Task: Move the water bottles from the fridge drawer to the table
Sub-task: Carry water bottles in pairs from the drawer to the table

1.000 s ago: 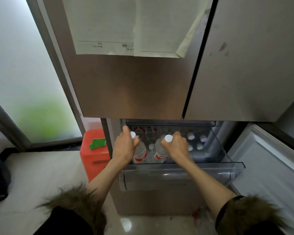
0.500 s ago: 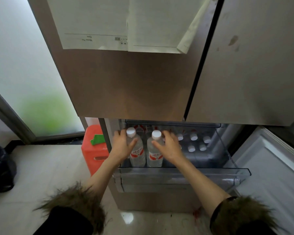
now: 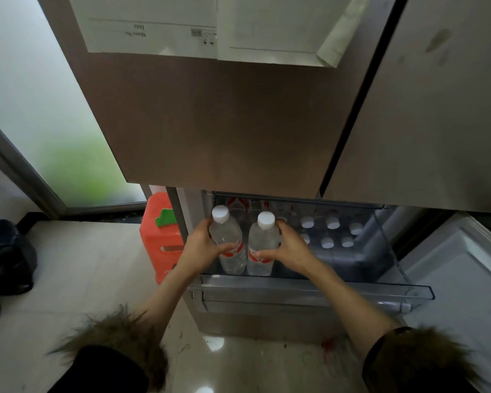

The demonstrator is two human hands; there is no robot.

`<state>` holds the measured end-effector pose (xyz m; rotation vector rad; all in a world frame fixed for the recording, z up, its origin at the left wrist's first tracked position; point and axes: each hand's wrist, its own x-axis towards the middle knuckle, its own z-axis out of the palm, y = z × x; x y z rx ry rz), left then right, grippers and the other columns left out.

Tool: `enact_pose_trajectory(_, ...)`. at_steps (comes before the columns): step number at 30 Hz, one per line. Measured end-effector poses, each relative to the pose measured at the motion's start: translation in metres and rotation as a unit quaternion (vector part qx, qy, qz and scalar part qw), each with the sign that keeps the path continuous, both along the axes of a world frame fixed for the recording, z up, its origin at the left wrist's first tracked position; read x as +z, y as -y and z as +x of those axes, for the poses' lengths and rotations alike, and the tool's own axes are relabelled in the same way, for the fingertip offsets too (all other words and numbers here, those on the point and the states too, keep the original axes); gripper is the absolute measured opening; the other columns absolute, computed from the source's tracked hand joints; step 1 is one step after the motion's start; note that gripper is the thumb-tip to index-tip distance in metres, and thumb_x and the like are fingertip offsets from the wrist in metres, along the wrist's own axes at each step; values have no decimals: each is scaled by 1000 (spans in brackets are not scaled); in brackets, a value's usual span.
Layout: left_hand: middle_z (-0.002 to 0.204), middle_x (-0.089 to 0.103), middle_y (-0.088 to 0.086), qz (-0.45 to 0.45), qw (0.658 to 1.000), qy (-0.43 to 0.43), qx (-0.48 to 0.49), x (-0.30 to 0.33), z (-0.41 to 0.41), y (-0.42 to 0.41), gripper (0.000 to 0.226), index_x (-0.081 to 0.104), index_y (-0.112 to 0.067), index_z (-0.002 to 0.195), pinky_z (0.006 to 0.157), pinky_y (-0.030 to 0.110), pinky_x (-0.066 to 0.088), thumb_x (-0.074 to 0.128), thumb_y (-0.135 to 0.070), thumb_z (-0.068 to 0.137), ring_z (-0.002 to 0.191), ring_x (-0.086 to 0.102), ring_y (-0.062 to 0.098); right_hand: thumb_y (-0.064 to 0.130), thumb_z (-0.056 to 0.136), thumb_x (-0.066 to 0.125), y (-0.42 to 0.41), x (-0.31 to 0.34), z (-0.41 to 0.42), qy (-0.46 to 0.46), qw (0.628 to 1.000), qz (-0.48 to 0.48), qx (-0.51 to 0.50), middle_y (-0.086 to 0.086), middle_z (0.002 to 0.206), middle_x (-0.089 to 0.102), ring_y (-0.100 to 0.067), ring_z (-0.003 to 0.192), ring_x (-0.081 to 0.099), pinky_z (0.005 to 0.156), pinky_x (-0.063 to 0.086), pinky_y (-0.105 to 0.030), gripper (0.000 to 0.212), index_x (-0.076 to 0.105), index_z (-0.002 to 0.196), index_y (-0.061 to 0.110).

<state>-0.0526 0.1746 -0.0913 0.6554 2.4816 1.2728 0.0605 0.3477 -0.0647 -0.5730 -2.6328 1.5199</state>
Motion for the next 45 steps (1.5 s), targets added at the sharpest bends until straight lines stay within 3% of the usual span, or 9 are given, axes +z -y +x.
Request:
enact_pose_trajectory(5, 115, 58, -2, 38, 999, -32, -1, 10, 11, 5, 71, 47, -12, 126, 82, 16, 42, 81, -28, 66, 100, 52, 7, 23, 62, 85, 7, -5, 9, -42, 997, 18, -59, 1, 116, 59, -14, 107, 56, 88, 47, -26, 68, 50, 120, 19)
enact_pose_trajectory(9, 126, 53, 1, 48, 995, -90, -14, 23, 20, 18, 77, 42, -17, 132, 98, 33, 44, 77, -40, 68, 114, 50, 13, 28, 63, 84, 22, 14, 22, -85, 989, 93, -78, 5, 116, 51, -8, 104, 48, 89, 41, -24, 68, 50, 121, 19)
enact_pose_trajectory(18, 128, 52, -1, 162, 967, -195, 13, 90, 63, 49, 72, 40, -15, 134, 98, 29, 46, 72, -36, 73, 116, 51, 13, 33, 65, 82, 54, 88, 52, -217, 962, 144, -83, 5, 113, 48, -6, 103, 44, 86, 36, -23, 69, 49, 124, 16)
enact_pose_trajectory(22, 116, 51, -19, 279, 944, -158, 82, 139, 87, 71, 58, 40, -19, 130, 86, 15, 50, 66, -30, 79, 105, 55, -7, 40, 67, 77, 77, 120, 59, -283, 949, 118, -80, 7, 106, 49, -6, 97, 48, 79, 38, -11, 66, 50, 122, 17)
enact_pose_trajectory(29, 125, 54, 0, 237, 942, -157, 177, 137, 153, 148, 62, 41, -25, 129, 84, 32, 55, 63, -45, 74, 107, 57, 13, 64, 60, 63, 140, 123, 82, -290, 954, 59, 49, 3, 109, 53, -13, 100, 55, 83, 51, -28, 78, 50, 121, 19)
enact_pose_trajectory(32, 123, 55, 0, 211, 933, -162, 244, 116, 189, 194, 62, 44, -21, 129, 76, 16, 53, 69, -41, 76, 101, 58, 9, 56, 65, 70, 180, 106, 89, -260, 959, 42, 101, 4, 111, 52, -14, 101, 54, 87, 52, -38, 69, 50, 121, 21)
enact_pose_trajectory(35, 116, 57, -6, 200, 914, -161, 313, 106, 222, 249, 57, 47, -31, 122, 86, 32, 53, 70, -46, 72, 103, 58, 8, 50, 67, 73, 232, 94, 94, -241, 954, 33, 173, 8, 109, 50, -14, 101, 53, 88, 52, -41, 62, 49, 118, 25)
enact_pose_trajectory(41, 118, 54, -5, 137, 873, -177, 434, 99, 275, 374, 72, 44, -28, 128, 88, 39, 52, 59, -62, 67, 103, 57, 12, 43, 68, 76, 358, 88, 100, -233, 926, 5, 298, 6, 107, 54, -12, 99, 55, 84, 51, -32, 60, 51, 118, 21)
enact_pose_trajectory(45, 113, 55, -5, 116, 837, -186, 501, 96, 309, 464, 55, 45, -29, 125, 77, 20, 50, 68, -44, 77, 90, 58, 7, 39, 69, 77, 460, 86, 105, -240, 900, -2, 364, 5, 104, 55, -10, 94, 54, 77, 45, -20, 57, 54, 118, 18)
